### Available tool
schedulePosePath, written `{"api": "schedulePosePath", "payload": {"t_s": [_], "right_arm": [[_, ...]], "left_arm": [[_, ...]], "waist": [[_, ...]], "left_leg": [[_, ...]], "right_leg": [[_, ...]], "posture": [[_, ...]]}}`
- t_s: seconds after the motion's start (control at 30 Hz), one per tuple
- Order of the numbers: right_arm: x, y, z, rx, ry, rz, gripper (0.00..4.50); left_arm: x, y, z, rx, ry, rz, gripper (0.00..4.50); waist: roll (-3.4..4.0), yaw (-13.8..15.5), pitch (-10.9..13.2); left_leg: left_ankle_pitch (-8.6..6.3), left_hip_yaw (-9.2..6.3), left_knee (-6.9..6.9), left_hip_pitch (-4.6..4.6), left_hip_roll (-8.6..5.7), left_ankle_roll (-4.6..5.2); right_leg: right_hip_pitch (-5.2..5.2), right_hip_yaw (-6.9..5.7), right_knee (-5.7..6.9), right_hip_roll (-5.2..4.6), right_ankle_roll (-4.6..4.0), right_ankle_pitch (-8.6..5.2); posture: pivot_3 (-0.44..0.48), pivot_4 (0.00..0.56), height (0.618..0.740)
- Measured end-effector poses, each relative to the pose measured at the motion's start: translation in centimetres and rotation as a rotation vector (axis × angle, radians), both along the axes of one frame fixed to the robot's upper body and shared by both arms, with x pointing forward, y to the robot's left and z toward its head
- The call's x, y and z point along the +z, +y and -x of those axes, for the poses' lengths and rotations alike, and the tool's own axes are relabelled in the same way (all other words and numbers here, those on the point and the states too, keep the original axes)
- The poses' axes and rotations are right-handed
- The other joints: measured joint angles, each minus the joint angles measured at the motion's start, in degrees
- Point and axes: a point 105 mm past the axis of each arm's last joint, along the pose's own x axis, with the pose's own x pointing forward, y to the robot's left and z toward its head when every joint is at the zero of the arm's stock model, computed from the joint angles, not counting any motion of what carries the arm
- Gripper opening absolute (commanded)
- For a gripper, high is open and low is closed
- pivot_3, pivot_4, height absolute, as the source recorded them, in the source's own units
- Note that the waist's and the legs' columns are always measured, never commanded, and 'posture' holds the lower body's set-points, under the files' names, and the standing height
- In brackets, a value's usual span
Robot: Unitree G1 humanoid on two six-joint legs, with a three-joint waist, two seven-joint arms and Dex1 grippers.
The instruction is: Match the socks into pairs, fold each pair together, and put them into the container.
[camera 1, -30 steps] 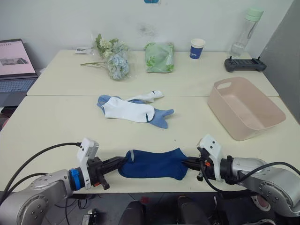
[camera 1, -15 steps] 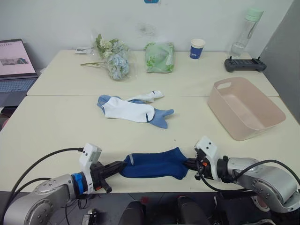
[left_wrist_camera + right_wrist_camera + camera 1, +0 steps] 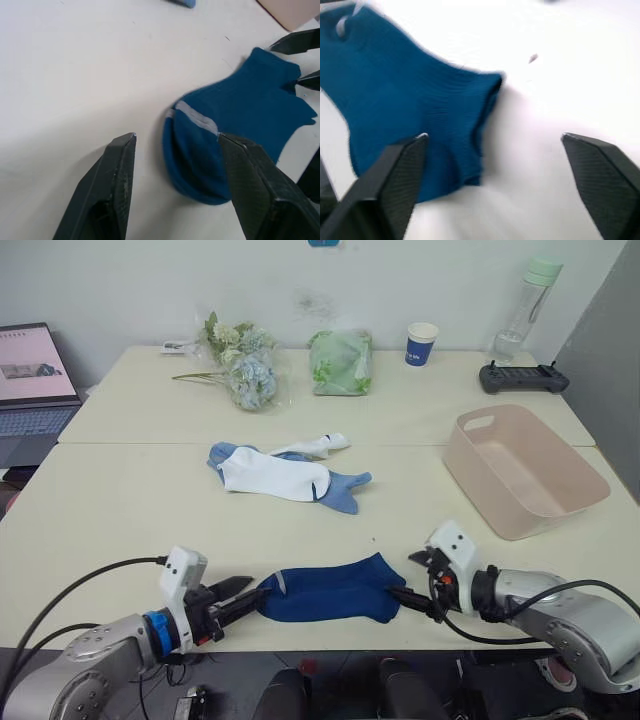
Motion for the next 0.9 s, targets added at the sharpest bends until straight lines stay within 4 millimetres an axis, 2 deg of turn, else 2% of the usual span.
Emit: {"api": "schedulePosePath", "payload": {"t_s": [0.1,0.13,0.23,0.33,0.4,0.57,0.6,0.73,0.9], "right_arm": [[1.7,0.2,-0.1,0.025,-0.089,-0.031,4.47],[2.2,0.5,0.0,0.048,-0.115,-0.044,4.49],[3.0,1.9,0.2,0.120,-0.159,-0.082,3.89],[2.8,3.6,0.6,0.189,-0.162,-0.104,2.81],[1.7,4.3,0.8,0.215,-0.130,-0.097,2.05],[-1.3,4.9,1.1,0.247,-0.058,-0.037,0.25],[-2.0,5.0,1.2,0.254,-0.041,-0.023,0.01],[-4.1,5.0,2.6,0.269,0.033,-0.009,0.01],[-4.8,4.1,3.4,0.249,0.035,0.007,0.01]], "left_arm": [[1.5,1.0,-1.4,0.025,-0.080,-0.019,2.53],[2.2,0.8,-1.8,0.001,-0.109,-0.026,2.34],[4.1,-0.8,-2.2,-0.155,-0.163,-0.052,1.67],[4.4,-4.2,-0.8,-0.386,-0.158,-0.073,0.67],[3.5,-5.8,0.2,-0.494,-0.123,-0.084,0.01],[0.3,-6.5,0.3,-0.527,-0.051,-0.137,0.00],[-0.4,-6.6,-0.1,-0.513,-0.048,-0.144,0.00],[-2.3,-6.2,-1.3,-0.456,-0.059,-0.187,0.00],[-2.9,-5.8,-1.3,-0.466,-0.083,-0.211,0.00]], "waist": [[-0.01,0.04,0.00],[-0.03,0.02,-0.01],[-0.02,0.01,-0.01],[-0.02,-0.09,-0.01],[-0.01,-0.13,0.00],[0.00,-0.10,0.00],[0.00,-0.06,0.00],[-0.01,0.00,0.00],[0.03,0.00,-0.40]], "left_leg": [[0.00,-0.01,0.00,0.00,0.00,0.00],[0.00,0.00,0.00,-0.01,-0.01,0.00],[0.00,0.03,0.00,0.01,-0.02,0.00],[0.00,0.06,-0.01,0.00,-0.01,0.00],[0.00,0.07,-0.02,0.02,-0.01,0.00],[0.00,0.05,-0.01,0.02,-0.01,0.00],[0.00,0.06,-0.01,0.02,-0.02,0.00],[0.00,0.01,0.00,-0.02,0.00,0.00],[-0.01,0.03,-0.03,0.21,0.01,0.01]], "right_leg": [[0.02,-0.03,0.00,0.02,0.00,0.00],[0.02,-0.01,-0.01,0.02,0.00,0.00],[0.01,0.01,0.00,0.04,0.00,0.00],[0.00,0.04,-0.01,0.03,0.00,0.00],[0.00,0.06,-0.01,0.03,0.00,0.00],[0.00,0.04,0.01,0.05,0.00,0.00],[0.00,0.04,0.01,0.05,0.00,0.00],[-0.01,0.01,-0.02,0.03,0.00,0.00],[0.19,0.03,-0.01,0.02,0.00,0.00]], "posture": [[0.000,0.150,0.740],[0.000,0.150,0.740],[0.000,0.150,0.740],[0.000,0.150,0.740],[0.000,0.150,0.740],[0.000,0.150,0.740],[0.000,0.150,0.740],[0.000,0.150,0.740],[0.000,0.150,0.740]]}}
